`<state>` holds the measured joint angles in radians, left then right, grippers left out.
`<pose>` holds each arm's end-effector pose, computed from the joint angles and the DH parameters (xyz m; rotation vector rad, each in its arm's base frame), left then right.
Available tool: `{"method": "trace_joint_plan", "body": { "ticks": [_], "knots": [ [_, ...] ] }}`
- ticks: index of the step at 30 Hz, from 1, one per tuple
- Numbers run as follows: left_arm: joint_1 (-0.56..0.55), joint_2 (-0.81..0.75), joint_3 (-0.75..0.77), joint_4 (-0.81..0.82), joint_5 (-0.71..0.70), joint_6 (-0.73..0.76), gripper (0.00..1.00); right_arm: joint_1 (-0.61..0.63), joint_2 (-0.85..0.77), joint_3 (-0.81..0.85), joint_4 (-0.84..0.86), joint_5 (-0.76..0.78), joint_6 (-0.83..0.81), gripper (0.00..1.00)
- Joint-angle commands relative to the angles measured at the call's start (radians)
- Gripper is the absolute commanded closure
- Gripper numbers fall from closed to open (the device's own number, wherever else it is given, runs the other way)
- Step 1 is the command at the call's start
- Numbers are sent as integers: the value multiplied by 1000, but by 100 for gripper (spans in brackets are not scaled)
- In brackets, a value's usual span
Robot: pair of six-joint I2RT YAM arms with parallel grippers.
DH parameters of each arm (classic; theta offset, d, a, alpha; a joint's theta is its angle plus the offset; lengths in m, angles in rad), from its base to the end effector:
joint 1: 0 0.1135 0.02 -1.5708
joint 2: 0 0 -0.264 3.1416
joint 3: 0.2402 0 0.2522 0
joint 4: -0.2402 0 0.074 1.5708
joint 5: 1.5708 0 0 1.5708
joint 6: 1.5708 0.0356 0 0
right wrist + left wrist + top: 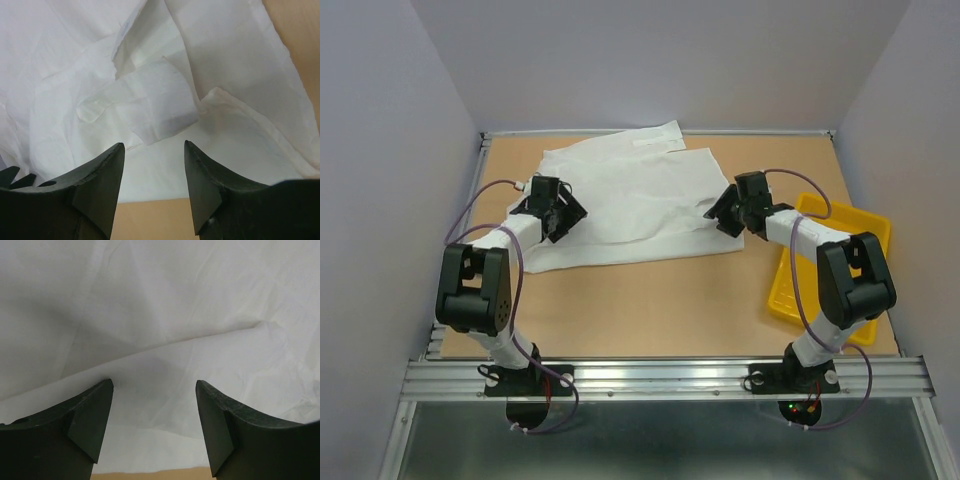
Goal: Fold and stack the long sleeve shirts
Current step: Fold the shirt
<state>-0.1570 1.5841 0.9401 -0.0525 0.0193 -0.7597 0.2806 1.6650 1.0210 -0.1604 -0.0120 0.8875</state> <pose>0.3352 -0.0538 0.2081 -0.6780 2.2166 -0.4993 0.3388 0.0981 0.1983 0.7268 2.3409 0.5571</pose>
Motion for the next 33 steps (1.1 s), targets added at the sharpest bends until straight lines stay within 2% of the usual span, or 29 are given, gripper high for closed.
{"method": "trace_joint_plan", "body": {
  "ticks": [1,5,25,30,33],
  "knots": [
    [2,51,57,37,-51,17,22,-12,22,-41,137,3,79,44],
    [7,106,52,39,-62,25,23,-23,38,-59,150,33,94,45],
    [11,105,14,42,-74,37,23,-55,73,-85,228,67,140,55],
    [13,102,14,39,-79,37,23,-57,76,-81,229,73,143,64],
    [13,103,17,34,-84,39,23,-58,64,-84,229,86,137,81]
  ]
}}
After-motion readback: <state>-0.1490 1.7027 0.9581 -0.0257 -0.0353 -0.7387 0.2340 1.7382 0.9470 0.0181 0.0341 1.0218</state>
